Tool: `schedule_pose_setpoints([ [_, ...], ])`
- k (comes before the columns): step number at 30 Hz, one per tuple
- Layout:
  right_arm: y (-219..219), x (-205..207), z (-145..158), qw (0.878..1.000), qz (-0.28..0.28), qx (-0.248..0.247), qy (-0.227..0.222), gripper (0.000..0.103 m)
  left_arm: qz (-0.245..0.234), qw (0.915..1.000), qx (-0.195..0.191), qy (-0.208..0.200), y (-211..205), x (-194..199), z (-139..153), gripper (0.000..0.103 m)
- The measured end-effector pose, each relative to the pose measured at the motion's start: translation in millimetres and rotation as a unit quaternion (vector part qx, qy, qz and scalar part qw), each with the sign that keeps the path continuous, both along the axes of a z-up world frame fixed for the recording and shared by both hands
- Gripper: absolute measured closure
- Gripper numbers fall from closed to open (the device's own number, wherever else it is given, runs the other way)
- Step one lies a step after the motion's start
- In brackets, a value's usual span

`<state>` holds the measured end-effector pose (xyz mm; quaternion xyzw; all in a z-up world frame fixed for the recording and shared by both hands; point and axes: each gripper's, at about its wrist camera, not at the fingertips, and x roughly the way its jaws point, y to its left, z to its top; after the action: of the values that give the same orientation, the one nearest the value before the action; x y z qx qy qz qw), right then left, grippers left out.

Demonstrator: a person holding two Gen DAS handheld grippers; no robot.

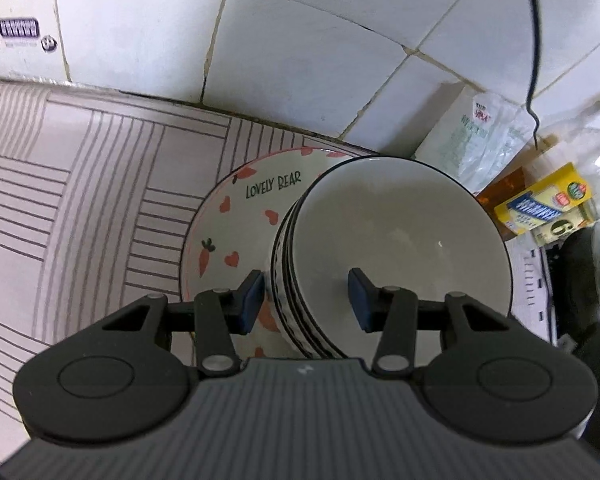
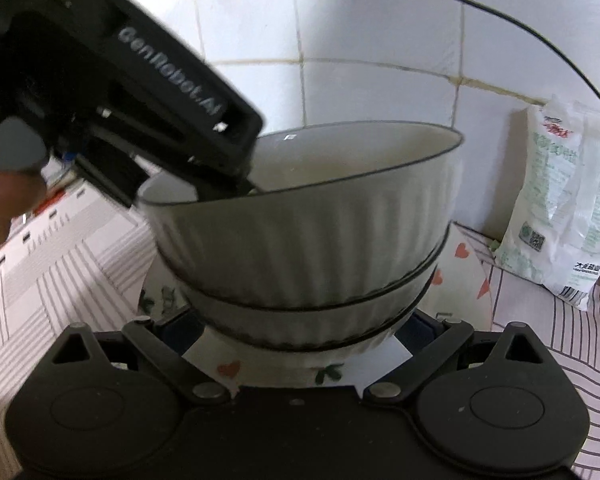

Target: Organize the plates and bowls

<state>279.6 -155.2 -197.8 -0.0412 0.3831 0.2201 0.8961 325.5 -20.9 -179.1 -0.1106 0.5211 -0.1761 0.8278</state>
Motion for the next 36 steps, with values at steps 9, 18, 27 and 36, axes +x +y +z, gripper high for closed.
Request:
schedule_pose_setpoints([
  [9, -7.2, -31.6, 34.2, 0.999, -0.042, 0.013, -0.004, 0.004, -0.001, 0.9908, 0.101, -0.09, -5.9, -36.3, 36.4, 0.057],
  [18, -15.5, -79.2, 63.4, 0.993, -0.114, 0.02, -0.012, 0.004, -0.013, 0.9808, 0.134, -0.141, -2.9, -87.5, 72.4, 0.043],
  [27, -20.4, -121.2, 95.4, 0.984, -0.174, -0.004, -0.023, 0.004, 0.003, 0.9803, 0.136, -0.144, 20.6, -142.8, 92.2, 0.034],
  [36, -7.0, -165.8, 132.7, 0.978, -0.204, -0.018, -0.029, 0.004, 0.02, 0.9773, 0.144, -0.154, 46.7, -198.3, 115.0, 0.023],
])
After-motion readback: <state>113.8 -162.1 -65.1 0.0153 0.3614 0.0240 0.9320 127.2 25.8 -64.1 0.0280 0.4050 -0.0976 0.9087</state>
